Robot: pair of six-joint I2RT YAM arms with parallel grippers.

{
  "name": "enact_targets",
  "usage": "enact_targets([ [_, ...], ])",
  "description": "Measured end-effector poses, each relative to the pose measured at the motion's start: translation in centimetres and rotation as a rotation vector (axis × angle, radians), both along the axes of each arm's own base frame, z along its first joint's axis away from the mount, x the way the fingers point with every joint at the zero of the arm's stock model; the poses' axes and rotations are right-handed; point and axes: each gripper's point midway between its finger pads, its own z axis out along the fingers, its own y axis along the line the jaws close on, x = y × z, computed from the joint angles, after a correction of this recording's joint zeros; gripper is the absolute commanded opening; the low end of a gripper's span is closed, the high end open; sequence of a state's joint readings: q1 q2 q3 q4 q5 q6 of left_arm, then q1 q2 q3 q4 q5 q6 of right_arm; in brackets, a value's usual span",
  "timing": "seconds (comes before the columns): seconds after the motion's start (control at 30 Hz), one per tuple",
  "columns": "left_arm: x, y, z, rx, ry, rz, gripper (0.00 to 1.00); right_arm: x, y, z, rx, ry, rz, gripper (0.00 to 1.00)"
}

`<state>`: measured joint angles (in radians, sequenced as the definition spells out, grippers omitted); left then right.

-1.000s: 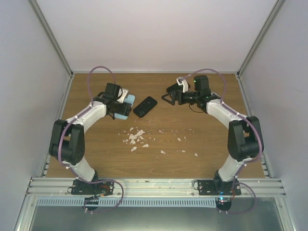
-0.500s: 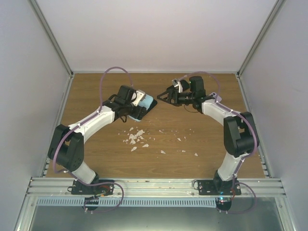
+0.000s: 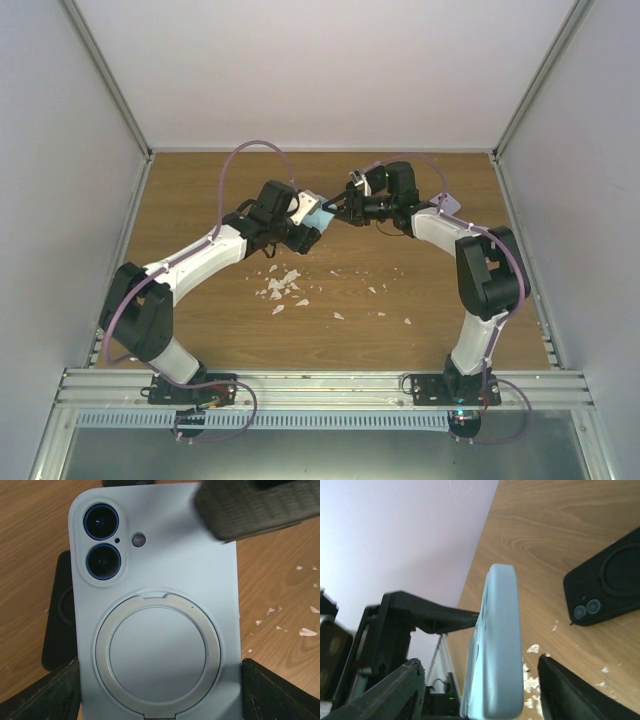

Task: Take the phone out of the phone case
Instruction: Adjust the phone.

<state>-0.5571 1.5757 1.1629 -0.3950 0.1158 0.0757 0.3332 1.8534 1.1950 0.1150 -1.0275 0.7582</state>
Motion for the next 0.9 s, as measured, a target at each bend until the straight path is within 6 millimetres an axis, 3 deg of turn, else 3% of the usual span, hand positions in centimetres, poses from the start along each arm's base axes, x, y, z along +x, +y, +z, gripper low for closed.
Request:
enact_targets([
  [0.33, -1.2, -2.0, 1.0, -0.009, -0.037, -0.061, 0.67, -0.3, 0.6, 0.3, 0.057, 0.060, 0.029, 0.27],
  [0.4, -1.2, -2.1, 1.0, -0.005, -0.041, -0.063, 0.72, -0.4, 0.6, 0.3, 0.060, 0.066, 0.029, 0.19],
  [0.53, -1.3, -2.0, 1.0, 0.008, -0.047, -0.071, 0.94, -0.7, 0.5, -0.3, 0.062, 0.111, 0.019, 0.01],
  [0.6, -1.4, -2.0, 0.9, 0.016, -0.047, -0.076, 0.99, -0.8, 0.5, -0.7, 0.060, 0.120, 0.015, 0.01],
  [0.9, -2.1, -1.3, 3.4, 0.009, -0.086, -0.075, 0.99, -1.7, 0.1, -2.6, 0.047, 0.179, 0.003, 0.00],
])
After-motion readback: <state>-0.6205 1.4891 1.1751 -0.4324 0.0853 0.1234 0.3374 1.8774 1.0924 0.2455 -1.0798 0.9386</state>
